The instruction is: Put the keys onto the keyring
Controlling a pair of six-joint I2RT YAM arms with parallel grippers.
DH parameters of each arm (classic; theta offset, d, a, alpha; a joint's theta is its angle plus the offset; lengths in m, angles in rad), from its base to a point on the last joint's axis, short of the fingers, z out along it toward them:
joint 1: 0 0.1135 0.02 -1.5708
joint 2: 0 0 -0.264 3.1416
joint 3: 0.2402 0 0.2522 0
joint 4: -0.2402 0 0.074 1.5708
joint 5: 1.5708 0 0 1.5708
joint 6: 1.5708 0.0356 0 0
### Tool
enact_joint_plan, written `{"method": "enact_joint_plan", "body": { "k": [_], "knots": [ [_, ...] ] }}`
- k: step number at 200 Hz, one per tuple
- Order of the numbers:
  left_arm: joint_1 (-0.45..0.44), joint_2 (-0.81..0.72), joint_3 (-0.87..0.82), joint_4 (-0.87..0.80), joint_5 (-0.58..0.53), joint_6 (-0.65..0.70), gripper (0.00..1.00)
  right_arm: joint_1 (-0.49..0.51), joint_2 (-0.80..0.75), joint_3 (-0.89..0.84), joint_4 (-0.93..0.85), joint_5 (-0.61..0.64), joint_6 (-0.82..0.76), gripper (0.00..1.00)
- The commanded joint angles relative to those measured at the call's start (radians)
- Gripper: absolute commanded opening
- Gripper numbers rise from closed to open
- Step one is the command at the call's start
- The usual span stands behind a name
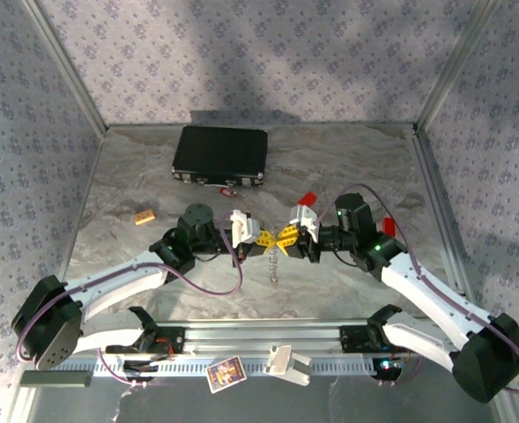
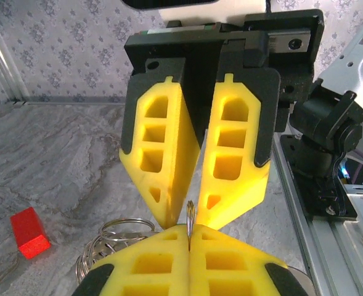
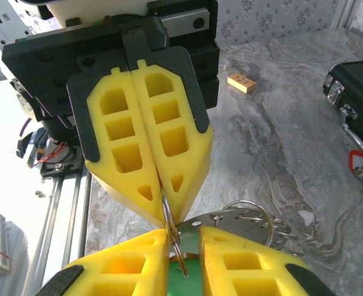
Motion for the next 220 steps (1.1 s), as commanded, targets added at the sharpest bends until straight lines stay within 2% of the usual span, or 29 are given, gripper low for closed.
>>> {"method": "enact_joint_plan", "body": {
  "k": [1, 15, 34, 44, 66, 78, 99, 142, 179, 220],
  "knots": [
    [-0.005, 0.002, -0.004, 0.08, 0.04, -0.018, 0.0, -0.005, 0.01, -0.004, 0.025, -0.034, 0.005, 0.15],
    [-0.005, 0.003, -0.004, 0.092, 0.04, -0.024, 0.0, -0.006, 0.01, -0.002, 0.032, -0.037, 0.008, 0.11],
    [-0.005, 0.003, -0.003, 0.092, 0.038, -0.023, 0.0, -0.008, 0.007, 0.004, 0.03, -0.046, 0.007, 0.0],
    [-0.005, 0.003, -0.002, 0.082, 0.03, -0.017, 0.0, -0.009, 0.007, 0.011, 0.016, -0.05, -0.001, 0.0],
    [-0.004, -0.004, 0.018, 0.0, -0.012, 0.015, 0.2, -0.008, 0.01, 0.052, -0.085, -0.03, -0.062, 0.0],
    [-0.005, -0.008, 0.038, -0.071, -0.036, 0.039, 0.24, -0.005, 0.017, 0.086, -0.168, -0.006, -0.115, 0.0],
    [-0.005, -0.001, 0.071, -0.176, -0.054, 0.068, 0.25, 0.003, 0.033, 0.148, -0.303, 0.043, -0.201, 0.0],
    [-0.004, 0.011, 0.102, -0.221, -0.037, 0.098, 0.24, 0.04, 0.085, 0.257, -0.486, 0.151, -0.297, 0.0],
    [-0.005, 0.018, 0.115, -0.227, -0.015, 0.113, 0.25, 0.076, 0.118, 0.305, -0.505, 0.185, -0.308, 0.0],
    [-0.004, 0.035, 0.127, -0.225, 0.006, 0.116, 0.21, 0.108, 0.149, 0.338, -0.534, 0.206, -0.308, 0.0]
  ]
}}
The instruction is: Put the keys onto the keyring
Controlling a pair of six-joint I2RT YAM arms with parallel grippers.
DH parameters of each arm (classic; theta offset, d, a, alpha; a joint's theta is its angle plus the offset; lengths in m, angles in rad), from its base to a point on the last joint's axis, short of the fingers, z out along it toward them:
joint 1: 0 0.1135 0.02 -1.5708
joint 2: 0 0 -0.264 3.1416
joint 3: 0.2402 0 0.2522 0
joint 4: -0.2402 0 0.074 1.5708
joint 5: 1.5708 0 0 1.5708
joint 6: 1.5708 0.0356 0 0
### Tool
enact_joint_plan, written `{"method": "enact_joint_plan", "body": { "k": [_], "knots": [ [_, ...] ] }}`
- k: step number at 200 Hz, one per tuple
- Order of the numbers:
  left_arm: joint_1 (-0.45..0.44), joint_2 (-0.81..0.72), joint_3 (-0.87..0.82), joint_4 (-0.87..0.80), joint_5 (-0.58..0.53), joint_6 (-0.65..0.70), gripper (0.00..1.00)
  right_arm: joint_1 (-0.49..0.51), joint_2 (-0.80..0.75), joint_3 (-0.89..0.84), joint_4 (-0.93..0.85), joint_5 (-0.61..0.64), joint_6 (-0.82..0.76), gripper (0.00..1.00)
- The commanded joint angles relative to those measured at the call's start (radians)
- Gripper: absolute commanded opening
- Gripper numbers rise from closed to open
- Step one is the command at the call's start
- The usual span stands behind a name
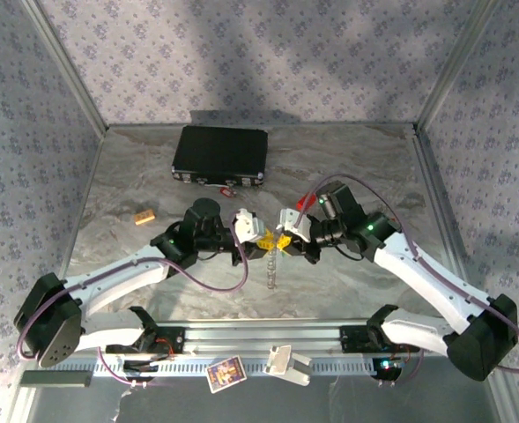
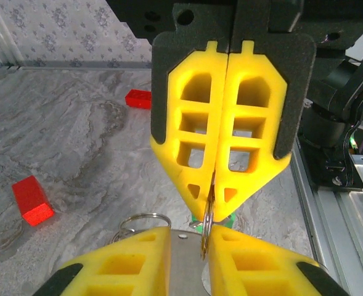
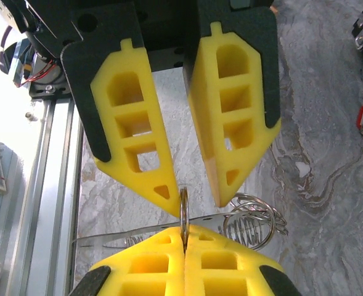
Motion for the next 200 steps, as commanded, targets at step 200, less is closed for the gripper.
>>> {"method": "enact_joint_plan", "body": {
  "k": [200],
  "knots": [
    [-0.005, -0.011, -0.051, 0.201, 0.051, -0.032, 0.0, -0.094, -0.109, -0.108, 0.15, -0.093, 0.144, 0.34]
  ]
}}
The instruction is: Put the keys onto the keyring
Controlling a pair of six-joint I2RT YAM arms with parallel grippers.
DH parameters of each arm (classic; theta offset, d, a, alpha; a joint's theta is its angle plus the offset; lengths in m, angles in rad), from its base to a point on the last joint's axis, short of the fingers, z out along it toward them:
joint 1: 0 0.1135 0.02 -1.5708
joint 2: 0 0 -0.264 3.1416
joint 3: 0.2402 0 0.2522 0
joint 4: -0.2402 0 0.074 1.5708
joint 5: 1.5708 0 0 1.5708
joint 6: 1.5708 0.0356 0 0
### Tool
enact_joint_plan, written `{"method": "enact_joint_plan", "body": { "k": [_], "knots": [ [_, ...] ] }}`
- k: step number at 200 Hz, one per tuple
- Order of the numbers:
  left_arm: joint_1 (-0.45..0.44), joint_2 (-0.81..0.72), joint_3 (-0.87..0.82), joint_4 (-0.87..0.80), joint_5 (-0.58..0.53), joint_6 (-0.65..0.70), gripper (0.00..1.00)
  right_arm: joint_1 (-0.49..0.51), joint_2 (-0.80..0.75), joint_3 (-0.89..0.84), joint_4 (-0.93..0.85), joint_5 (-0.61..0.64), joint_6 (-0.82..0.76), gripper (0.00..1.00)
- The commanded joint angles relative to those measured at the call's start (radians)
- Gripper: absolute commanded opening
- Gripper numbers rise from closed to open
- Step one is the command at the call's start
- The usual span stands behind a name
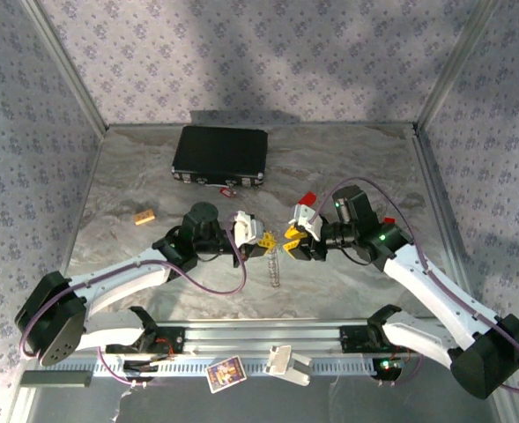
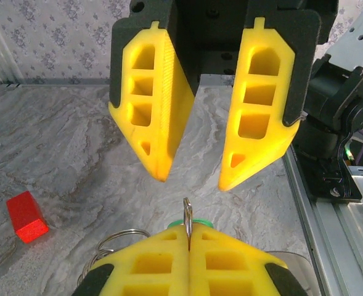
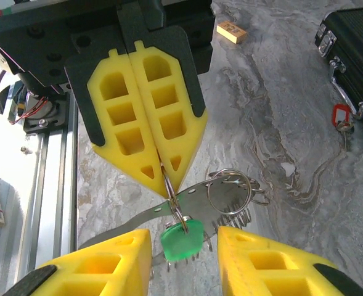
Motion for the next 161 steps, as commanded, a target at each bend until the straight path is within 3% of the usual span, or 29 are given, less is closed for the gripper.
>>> {"method": "enact_joint_plan", "body": {
  "k": [1, 63, 135, 161],
  "knots": [
    [-0.005, -0.017, 0.013, 0.048, 0.026, 0.006, 0.0, -0.003, 0.005, 0.013, 0.019, -0.024, 0.017, 0.34],
    [-0.006, -0.017, 0.004, 0.061, 0.04, 0.003, 0.0, 0.011, 0.04, 0.028, 0.016, -0.021, -0.001, 0.29],
    [-0.005, -0.028, -0.002, 0.063, 0.043, 0.0, 0.0, 0.011, 0.045, 0.038, 0.001, -0.064, -0.008, 0.0],
    [-0.005, -0.029, 0.0, 0.063, 0.047, 0.0, 0.0, 0.001, 0.045, 0.029, 0.0, -0.073, -0.01, 0.0]
  ]
}}
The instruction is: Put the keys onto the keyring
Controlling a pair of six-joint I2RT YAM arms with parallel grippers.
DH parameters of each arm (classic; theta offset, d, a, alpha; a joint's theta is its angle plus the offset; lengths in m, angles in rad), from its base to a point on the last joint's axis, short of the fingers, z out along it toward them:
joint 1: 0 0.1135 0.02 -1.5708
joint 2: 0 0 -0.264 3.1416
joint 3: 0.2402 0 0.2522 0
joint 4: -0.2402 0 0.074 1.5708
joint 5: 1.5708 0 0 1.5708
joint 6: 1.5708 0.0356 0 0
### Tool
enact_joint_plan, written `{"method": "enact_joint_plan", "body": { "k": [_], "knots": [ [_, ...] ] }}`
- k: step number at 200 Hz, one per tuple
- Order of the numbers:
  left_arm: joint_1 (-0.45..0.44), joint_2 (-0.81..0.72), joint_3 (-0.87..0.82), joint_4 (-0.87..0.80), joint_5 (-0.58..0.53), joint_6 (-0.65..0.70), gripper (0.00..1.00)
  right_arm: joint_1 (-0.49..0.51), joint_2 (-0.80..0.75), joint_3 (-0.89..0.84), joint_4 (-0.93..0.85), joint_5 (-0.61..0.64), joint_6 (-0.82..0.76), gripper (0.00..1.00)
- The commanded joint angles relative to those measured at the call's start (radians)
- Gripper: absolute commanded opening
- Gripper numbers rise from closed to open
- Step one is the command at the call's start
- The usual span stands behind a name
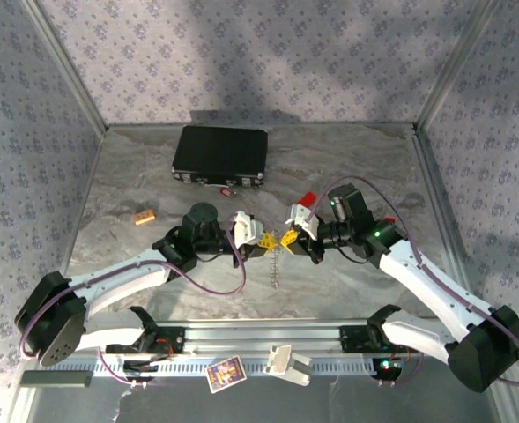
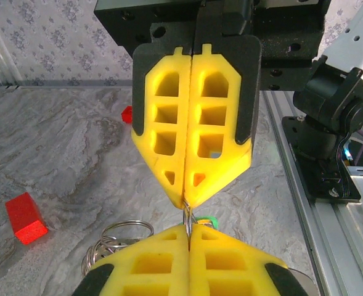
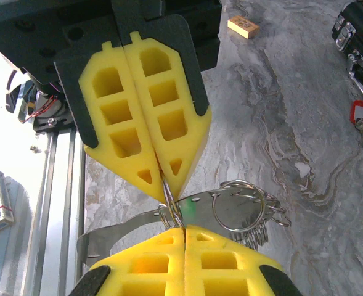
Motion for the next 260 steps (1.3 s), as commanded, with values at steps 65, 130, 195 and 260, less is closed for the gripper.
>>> {"method": "enact_joint_plan", "body": {
  "k": [65, 130, 195, 260],
  "knots": [
    [-0.006, -0.028, 0.025, 0.051, 0.059, 0.001, 0.0, -0.004, 0.069, 0.018, -0.071, 0.028, -0.022, 0.0],
    [-0.007, -0.02, 0.015, 0.072, 0.059, -0.008, 0.0, -0.019, -0.055, -0.054, 0.074, -0.027, 0.02, 0.3],
    [-0.007, -0.017, 0.007, 0.11, 0.065, -0.03, 0.0, -0.005, -0.019, -0.071, 0.161, -0.076, 0.074, 0.27],
    [-0.006, -0.019, 0.002, 0.115, 0.053, -0.034, 0.0, 0.008, -0.011, -0.072, 0.183, -0.085, 0.088, 0.0]
  ]
}}
